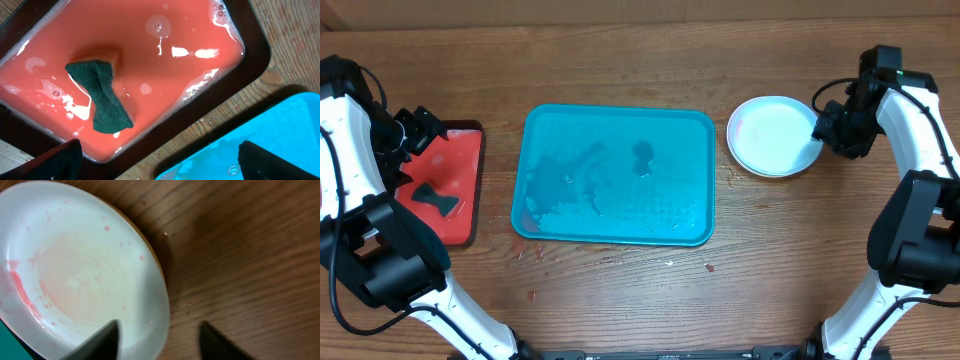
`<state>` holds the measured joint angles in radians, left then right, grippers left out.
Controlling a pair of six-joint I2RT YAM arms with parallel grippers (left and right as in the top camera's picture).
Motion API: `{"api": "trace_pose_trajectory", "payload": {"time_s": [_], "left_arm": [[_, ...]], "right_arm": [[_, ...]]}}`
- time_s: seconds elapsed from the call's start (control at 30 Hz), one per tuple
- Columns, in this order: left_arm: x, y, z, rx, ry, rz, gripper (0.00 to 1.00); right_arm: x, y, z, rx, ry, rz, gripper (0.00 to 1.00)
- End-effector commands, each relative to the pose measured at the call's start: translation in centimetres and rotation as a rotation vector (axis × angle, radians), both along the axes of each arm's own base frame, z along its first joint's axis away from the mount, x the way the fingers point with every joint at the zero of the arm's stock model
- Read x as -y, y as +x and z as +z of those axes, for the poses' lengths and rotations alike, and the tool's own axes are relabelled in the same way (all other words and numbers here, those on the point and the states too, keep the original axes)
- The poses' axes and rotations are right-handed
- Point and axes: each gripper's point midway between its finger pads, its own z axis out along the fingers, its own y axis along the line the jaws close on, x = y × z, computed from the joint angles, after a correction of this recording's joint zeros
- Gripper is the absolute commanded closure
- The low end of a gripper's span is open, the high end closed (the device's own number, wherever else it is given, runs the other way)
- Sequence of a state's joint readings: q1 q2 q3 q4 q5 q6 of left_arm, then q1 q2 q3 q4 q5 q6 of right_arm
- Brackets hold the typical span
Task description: Clean dirty plates on tray and stack at the side
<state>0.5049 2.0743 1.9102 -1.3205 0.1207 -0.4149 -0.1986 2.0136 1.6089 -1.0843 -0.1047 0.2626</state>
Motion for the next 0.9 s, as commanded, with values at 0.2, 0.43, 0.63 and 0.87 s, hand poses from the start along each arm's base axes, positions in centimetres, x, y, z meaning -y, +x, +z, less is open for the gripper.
{"api": "trace_pose_trajectory", "payload": {"time_s": [0.2,0.43,0.63,0.87], "left_arm": [[0.1,0.2,0.8,0.024,0.004,-0.018,0.00],[0.1,0.2,0.8,0.024,0.004,-0.017,0.00],[0.1,0.2,0.8,0.024,0.004,-0.018,0.00],[0.1,0.2,0.8,0.024,0.004,-0.018,0.00]], "right_arm": [[-3.2,-0.8,2.2,0.012,0.158,0.032,0.24],[-3.8,-5.0,11.3,0.126,0.125,0.042,0.24],[-6.3,-10.8,17.7,0.208,0.113,0.086,0.00],[-9.1,-16.6,19.4,0.136,0.144,0.150,0.00]]}}
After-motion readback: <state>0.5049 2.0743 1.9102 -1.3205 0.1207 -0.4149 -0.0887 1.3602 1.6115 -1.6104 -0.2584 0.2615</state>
